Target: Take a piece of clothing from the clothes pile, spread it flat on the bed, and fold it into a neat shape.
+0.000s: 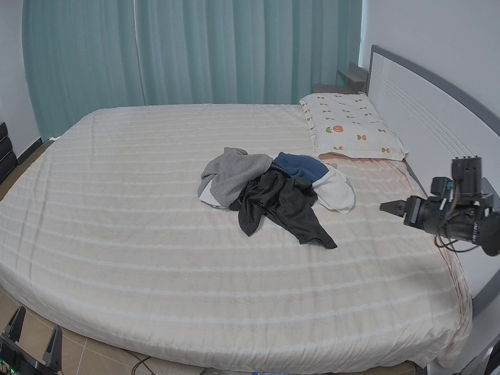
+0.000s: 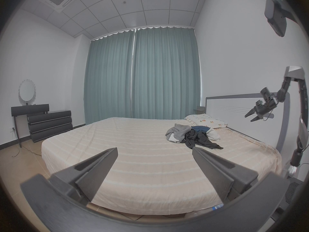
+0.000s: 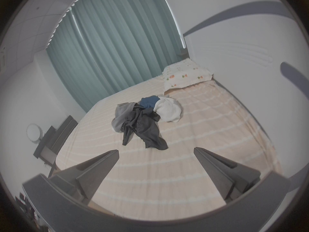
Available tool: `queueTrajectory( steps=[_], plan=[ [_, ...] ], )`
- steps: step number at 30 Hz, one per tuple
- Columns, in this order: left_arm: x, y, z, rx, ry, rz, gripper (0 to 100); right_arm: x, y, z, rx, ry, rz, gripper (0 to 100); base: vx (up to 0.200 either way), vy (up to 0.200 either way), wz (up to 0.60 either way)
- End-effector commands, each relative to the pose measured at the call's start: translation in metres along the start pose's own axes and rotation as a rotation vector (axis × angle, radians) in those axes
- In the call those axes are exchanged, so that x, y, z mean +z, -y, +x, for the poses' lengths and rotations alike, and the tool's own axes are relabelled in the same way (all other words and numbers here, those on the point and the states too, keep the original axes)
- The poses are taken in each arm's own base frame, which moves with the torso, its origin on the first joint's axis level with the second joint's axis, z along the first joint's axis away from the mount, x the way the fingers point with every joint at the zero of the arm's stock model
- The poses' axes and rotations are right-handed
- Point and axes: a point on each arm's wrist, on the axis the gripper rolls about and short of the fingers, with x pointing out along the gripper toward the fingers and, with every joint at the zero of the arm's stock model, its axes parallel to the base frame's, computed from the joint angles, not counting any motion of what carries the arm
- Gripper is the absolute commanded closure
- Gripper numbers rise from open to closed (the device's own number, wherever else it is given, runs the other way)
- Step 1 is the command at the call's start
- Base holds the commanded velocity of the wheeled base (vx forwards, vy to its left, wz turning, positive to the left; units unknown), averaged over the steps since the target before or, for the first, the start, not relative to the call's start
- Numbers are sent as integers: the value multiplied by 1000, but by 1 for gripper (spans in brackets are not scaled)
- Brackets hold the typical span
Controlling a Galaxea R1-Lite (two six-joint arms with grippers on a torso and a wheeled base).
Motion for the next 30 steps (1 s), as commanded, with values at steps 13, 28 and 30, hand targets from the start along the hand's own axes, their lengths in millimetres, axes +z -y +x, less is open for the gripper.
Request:
queueTrajectory(
  steps=[13,28,30],
  plan=[
    [-5,0,0,1,1,-1,0,-74,-6,264,-119,-104,209,0,0,0,0],
    [-5,0,0,1,1,-1,0,-79,-15,301,-169,-68,200,0,0,0,0],
    [-5,0,0,1,1,-1,0,-81,-18,303,-165,-68,197,0,0,0,0]
  ],
)
